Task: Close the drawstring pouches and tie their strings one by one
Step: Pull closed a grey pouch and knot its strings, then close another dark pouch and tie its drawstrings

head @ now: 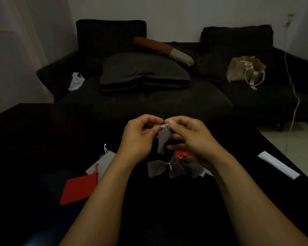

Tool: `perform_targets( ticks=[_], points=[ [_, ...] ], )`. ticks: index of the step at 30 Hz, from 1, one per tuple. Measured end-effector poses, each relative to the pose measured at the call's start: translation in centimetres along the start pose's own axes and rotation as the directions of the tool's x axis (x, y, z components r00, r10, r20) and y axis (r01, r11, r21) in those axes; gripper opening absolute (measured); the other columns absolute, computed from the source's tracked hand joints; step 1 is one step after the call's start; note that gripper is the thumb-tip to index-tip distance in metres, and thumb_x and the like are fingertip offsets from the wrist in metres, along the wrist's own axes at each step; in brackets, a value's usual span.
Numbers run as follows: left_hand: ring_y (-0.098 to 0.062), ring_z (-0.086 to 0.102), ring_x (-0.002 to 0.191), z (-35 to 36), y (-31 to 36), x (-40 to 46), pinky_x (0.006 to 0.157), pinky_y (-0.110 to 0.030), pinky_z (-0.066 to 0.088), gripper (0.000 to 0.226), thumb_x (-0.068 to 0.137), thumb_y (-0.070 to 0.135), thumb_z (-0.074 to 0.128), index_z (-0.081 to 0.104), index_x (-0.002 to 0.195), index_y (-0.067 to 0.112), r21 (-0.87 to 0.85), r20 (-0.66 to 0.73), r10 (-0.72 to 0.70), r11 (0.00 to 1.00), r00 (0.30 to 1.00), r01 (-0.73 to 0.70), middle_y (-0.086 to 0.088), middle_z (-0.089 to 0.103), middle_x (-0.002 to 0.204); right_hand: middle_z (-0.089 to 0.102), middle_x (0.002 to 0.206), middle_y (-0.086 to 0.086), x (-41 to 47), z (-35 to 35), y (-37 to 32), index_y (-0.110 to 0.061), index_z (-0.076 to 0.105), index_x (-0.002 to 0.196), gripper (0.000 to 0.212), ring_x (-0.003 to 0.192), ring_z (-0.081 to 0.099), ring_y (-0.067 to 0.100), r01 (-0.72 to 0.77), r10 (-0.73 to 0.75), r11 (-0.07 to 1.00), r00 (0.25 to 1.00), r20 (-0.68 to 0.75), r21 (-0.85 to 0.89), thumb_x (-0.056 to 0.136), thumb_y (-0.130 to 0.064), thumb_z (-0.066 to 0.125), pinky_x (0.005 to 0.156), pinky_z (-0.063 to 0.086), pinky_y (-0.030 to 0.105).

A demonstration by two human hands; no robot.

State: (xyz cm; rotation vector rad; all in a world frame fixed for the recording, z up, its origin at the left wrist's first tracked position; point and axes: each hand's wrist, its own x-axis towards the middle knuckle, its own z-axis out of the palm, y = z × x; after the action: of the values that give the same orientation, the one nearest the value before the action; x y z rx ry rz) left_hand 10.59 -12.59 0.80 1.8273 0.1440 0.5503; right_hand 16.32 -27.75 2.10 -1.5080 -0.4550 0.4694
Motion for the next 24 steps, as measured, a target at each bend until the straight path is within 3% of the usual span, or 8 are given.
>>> perform_targets(
  ticks=[5,9,12,15,17,20,22,24],
  points=[
    [-0.006,0.07,0.085,0.0,-1.1,0.3,0.069,-0.016,0.057,0.024,0.094,0.003,0.06,0.068,0.111,0.018,0.019,0.009,-0.127,0.992,0.992,0.127,-0.001,0.069,0.103,0.075,0.101,0.012,1.1,0.6,1.7,-0.007,0.07,0.109,0.02,0.084,0.071,0.015,-0.101,0.106,0.992,0.992,0.073,-0.07,0.093,-0.016,0.065,0.063,0.056,0.023],
    [-0.014,0.063,0.107,-1.0,-3.6,1.2,0.096,-0.031,0.051,0.029,0.091,0.011,0.066,0.065,0.117,0.024,0.318,0.008,-0.236,0.922,0.972,0.222,0.005,0.065,0.107,0.07,0.076,0.006,3.3,1.0,4.3,-0.002,0.074,0.089,0.019,0.066,0.064,0.013,-0.168,0.131,0.962,0.976,-0.175,-0.217,0.09,-0.021,0.071,0.056,0.054,0.025],
    [-0.014,0.06,0.109,-1.7,-4.1,1.1,0.094,-0.03,0.049,0.03,0.092,0.019,0.067,0.063,0.121,0.023,0.496,0.032,-0.326,0.826,0.945,0.268,0.005,0.062,0.111,0.071,0.068,0.003,4.6,1.4,6.1,-0.008,0.074,0.075,0.029,0.057,0.066,0.014,-0.25,0.131,0.905,0.934,-0.333,-0.344,0.083,-0.035,0.077,0.054,0.055,0.028],
    [-0.015,0.059,0.112,-2.7,-4.0,0.7,0.097,-0.037,0.051,0.035,0.091,0.025,0.068,0.06,0.125,0.025,0.598,0.021,-0.338,0.758,0.941,0.259,0.003,0.062,0.121,0.071,0.071,0.005,5.1,2.0,6.6,-0.012,0.07,0.07,0.036,0.068,0.069,0.021,-0.281,0.043,0.796,0.91,-0.412,-0.536,0.079,-0.046,0.078,0.068,0.06,0.037],
    [-0.018,0.059,0.114,-4.1,-4.0,0.6,0.098,-0.041,0.051,0.044,0.087,0.028,0.072,0.058,0.128,0.024,0.676,0.002,-0.367,0.686,0.93,0.27,0.0,0.06,0.125,0.07,0.089,0.004,4.8,2.7,5.9,-0.015,0.07,0.087,0.035,0.084,0.068,0.024,-0.267,-0.101,0.635,0.902,-0.42,-0.725,0.08,-0.049,0.074,0.072,0.056,0.034],
    [-0.028,0.057,0.113,-7.1,-4.9,0.0,0.094,-0.043,0.052,0.058,0.074,0.036,0.082,0.058,0.123,0.017,0.753,-0.117,-0.518,0.51,0.847,0.415,-0.008,0.058,0.123,0.068,0.103,0.0,4.6,4.6,4.8,-0.022,0.069,0.106,0.029,0.096,0.067,0.02,-0.071,-0.233,0.611,0.936,-0.265,-0.789,0.082,-0.039,0.075,0.082,0.056,0.037],
    [-0.03,0.06,0.107,-8.9,-5.4,-0.6,0.085,-0.036,0.051,0.061,0.067,0.037,0.085,0.061,0.118,0.012,0.772,-0.192,-0.612,0.389,0.767,0.503,-0.011,0.061,0.116,0.071,0.091,-0.005,4.8,6.5,5.0,-0.024,0.071,0.101,0.024,0.086,0.068,0.012,0.078,-0.126,0.692,0.992,-0.014,-0.718,0.079,-0.03,0.08,0.085,0.057,0.039],
    [-0.026,0.06,0.099,-10.5,-6.2,-1.2,0.079,-0.034,0.049,0.057,0.069,0.03,0.087,0.061,0.115,0.011,0.772,-0.171,-0.673,0.362,0.72,0.522,-0.008,0.062,0.109,0.07,0.097,-0.004,4.7,8.8,6.4,-0.023,0.069,0.109,0.033,0.09,0.067,0.01,0.113,0.07,0.717,0.97,0.233,-0.687,0.079,-0.024,0.081,0.089,0.056,0.034]
  ],
)
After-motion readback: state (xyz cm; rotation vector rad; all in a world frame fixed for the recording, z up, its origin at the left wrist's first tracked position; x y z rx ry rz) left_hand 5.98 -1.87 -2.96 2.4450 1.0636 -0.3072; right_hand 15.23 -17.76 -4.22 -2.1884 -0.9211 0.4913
